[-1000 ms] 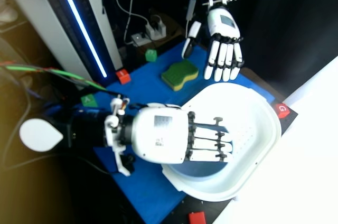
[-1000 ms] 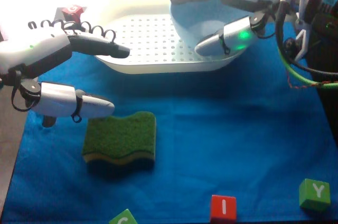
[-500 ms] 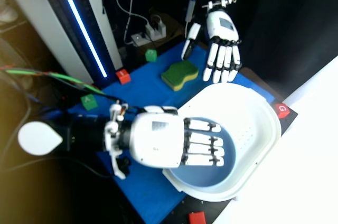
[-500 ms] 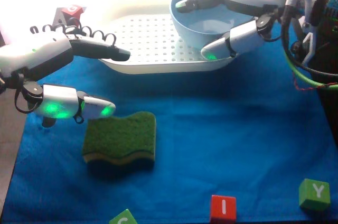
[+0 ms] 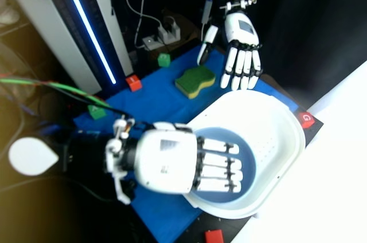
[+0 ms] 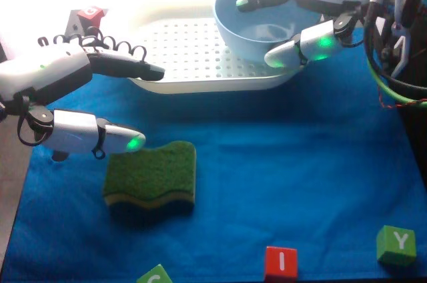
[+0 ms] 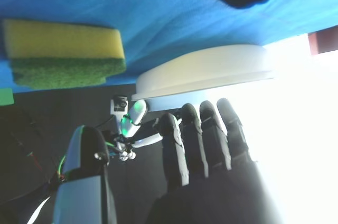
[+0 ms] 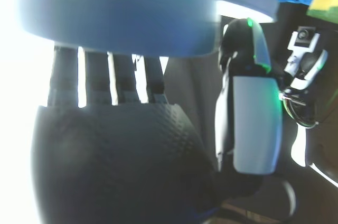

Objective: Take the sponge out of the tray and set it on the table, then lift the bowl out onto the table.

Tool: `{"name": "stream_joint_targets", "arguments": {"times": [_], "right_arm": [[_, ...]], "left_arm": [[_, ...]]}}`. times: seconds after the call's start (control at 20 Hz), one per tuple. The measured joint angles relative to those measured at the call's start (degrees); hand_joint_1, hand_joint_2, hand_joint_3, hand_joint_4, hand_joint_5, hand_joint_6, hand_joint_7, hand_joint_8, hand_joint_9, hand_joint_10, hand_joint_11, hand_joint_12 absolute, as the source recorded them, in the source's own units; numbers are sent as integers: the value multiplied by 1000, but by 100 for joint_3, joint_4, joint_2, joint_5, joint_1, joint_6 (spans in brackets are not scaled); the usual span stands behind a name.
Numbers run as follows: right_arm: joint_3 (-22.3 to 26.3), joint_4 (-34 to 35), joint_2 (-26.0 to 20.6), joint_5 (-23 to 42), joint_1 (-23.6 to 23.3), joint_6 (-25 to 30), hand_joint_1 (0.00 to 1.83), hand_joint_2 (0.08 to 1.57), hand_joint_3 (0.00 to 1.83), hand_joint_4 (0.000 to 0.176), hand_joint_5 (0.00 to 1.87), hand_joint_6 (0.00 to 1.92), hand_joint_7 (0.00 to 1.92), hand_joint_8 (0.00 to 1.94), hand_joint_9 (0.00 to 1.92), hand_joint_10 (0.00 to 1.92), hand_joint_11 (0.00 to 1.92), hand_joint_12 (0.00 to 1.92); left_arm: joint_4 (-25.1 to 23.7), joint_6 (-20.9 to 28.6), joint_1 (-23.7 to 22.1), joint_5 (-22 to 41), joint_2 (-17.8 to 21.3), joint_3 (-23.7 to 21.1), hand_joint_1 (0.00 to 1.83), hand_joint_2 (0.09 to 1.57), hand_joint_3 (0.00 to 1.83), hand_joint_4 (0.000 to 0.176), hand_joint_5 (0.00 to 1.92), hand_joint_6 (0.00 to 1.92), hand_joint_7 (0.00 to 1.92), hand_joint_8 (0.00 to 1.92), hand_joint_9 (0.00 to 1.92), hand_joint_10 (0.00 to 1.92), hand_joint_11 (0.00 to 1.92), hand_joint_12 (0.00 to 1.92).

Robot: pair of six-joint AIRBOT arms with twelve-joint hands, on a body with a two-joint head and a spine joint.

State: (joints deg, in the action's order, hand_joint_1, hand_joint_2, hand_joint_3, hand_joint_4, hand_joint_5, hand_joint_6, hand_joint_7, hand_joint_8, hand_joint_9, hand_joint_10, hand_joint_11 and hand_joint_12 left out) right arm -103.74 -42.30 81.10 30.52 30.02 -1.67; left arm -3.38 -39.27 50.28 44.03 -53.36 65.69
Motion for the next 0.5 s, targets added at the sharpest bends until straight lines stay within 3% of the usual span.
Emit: {"name": "stream_joint_targets", "arguments": {"times": [0.05,0.15,0.3,0.4,0.5], "right_arm": [[-24,-9,48,-46,0,-2,657,1102,0,56,438,8,392,6,348,6,0,735],[-61,-66,136,-116,0,-2,671,1102,0,66,461,6,392,2,348,3,0,703],[-83,-166,214,-262,0,9,686,1106,0,45,501,7,429,5,387,4,1,768],[-94,-164,214,-308,0,9,674,1102,0,47,504,6,439,7,402,9,10,772],[-118,-140,214,-361,0,13,827,1096,0,7,570,0,507,0,441,1,105,580]], "left_arm": [[2,2,0,11,0,0,705,997,0,95,510,1,449,1,349,3,0,798],[0,2,0,26,0,0,714,993,0,85,522,3,456,2,358,4,0,832],[2,9,0,46,0,0,725,988,0,85,519,0,459,0,373,3,0,850],[2,9,0,63,0,0,714,994,2,89,513,0,450,0,369,1,0,840],[0,15,0,85,0,0,710,1001,1,75,516,0,460,2,380,3,0,881]]}}
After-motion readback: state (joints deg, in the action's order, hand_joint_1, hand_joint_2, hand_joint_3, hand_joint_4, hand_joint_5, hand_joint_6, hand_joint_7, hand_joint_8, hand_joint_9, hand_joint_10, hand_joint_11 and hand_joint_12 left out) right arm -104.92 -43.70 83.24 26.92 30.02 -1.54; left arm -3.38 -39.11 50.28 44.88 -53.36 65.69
